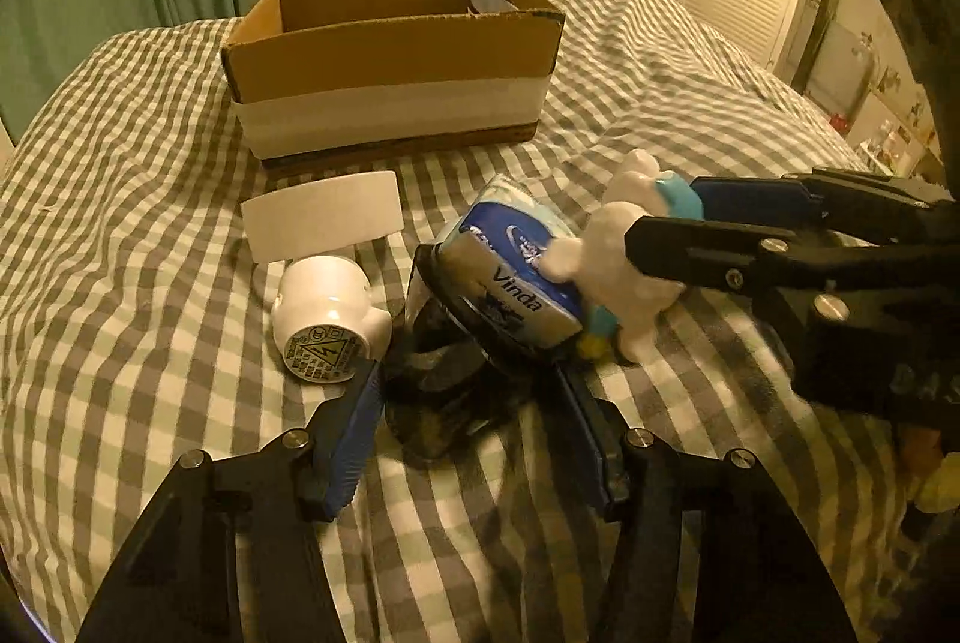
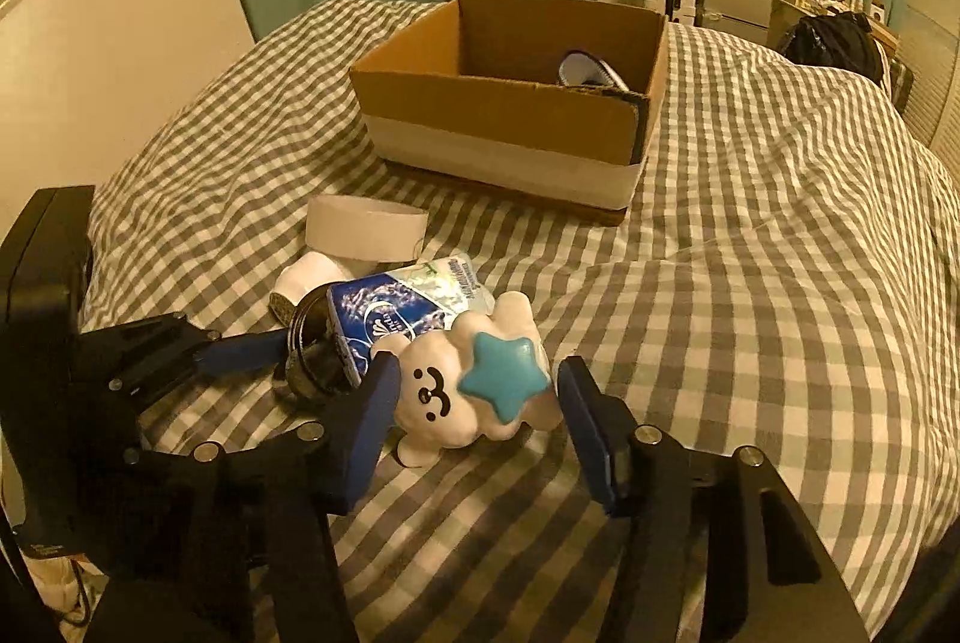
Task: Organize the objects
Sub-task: 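Grasp the black cup with the left gripper while the right grasps the plush bear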
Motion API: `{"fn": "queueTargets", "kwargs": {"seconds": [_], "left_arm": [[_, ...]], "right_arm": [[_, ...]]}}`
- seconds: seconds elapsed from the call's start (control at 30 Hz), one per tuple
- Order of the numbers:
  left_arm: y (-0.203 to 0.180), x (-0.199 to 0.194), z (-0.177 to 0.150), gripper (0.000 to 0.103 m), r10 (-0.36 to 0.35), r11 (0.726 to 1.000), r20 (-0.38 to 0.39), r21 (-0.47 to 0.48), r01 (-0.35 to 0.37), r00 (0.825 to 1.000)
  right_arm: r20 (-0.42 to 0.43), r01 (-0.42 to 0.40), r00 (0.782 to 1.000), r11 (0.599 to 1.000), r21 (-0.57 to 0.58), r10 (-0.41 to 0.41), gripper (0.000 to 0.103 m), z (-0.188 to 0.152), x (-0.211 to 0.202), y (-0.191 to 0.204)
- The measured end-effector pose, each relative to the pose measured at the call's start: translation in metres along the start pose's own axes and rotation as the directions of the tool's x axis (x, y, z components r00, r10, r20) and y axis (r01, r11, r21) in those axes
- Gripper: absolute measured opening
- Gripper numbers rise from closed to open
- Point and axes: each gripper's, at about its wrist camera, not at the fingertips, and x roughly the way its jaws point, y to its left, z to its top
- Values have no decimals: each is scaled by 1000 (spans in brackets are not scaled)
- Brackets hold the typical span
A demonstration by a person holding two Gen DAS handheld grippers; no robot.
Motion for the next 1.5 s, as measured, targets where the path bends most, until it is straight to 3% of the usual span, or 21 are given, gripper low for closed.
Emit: {"fn": "queueTargets", "kwargs": {"seconds": [0.07, 0.2, 0.27, 0.47, 0.5, 0.63, 0.67, 0.73, 0.87, 0.9, 0.93, 0.97, 1.03, 1.13, 1.33, 1.43, 1.5], "left_arm": [[3, -5, 1, 58, -15, 1000, 1, -18, 15, 1000], [10, -15, 0, 57, -45, 997, 7, -54, 45, 999], [13, -19, 0, 57, -52, 996, 9, -68, 52, 999], [16, -28, 1, 56, -55, 995, 14, -77, 56, 998], [17, -30, 1, 44, -57, 995, 15, -77, 58, 998], [21, -36, 2, 38, -38, 996, 20, -79, 39, 999], [23, -37, 2, 37, -32, 996, 20, -84, 34, 999], [27, -36, 2, 36, -38, 994, 17, -98, 40, 999], [29, -33, 1, 34, -37, 994, 11, -100, 38, 999], [29, -34, 0, 34, -35, 994, 11, -100, 36, 999], [29, -35, 0, 33, -33, 994, 13, -102, 34, 999], [30, -36, 1, 33, -32, 994, 17, -107, 34, 999], [33, -40, 1, 33, -30, 993, 25, -114, 33, 999], [37, -47, 3, 32, -22, 991, 39, -129, 27, 999], [43, -58, 6, 32, 7, 990, 67, -139, 2, 998], [45, -60, 7, 32, 9, 989, 72, -147, 2, 997], [46, -61, 7, 32, 10, 988, 74, -151, 1, 997]], "right_arm": [[5, 7, 1000, 1000, 2, -7, 46, 1, -1, 1], [5, 20, 1000, 1000, -3, -20, 45, 2, -4, 4], [15, 32, 999, 999, -3, -32, 32, 1, -6, 4], [12, 25, 1000, 1000, 4, -25, 31, 2, -7, 1], [13, 25, 1000, 1000, 1, -25, 31, 2, -8, 2], [31, 32, 999, 999, -7, -32, 30, 1, -11, 3], [34, 28, 999, 1000, -6, -28, 17, 2, -12, 3], [42, 26, 999, 1000, -10, -25, 4, 3, -15, 3], [34, 18, 999, 1000, -19, -17, 5, 4, -15, 3], [30, 17, 999, 1000, -22, -16, 5, 4, -14, 4], [32, 28, 999, 999, -22, -27, 15, 3, -15, 4], [31, 36, 999, 999, -22, -35, 42, 3, -15, 4], [32, 30, 999, 999, -19, -30, 72, 3, -14, 4], [18, -1, 1000, 1000, -12, 1, 72, 6, -10, 7], [-72, 10, 997, 998, -67, -15, 71, 10, 27, 21], [-108, 40, 993, 995, -95, -50, 62, 7, 41, 26], [-107, 42, 993, 994, -99, -52, 62, 6, 41, 26]]}}
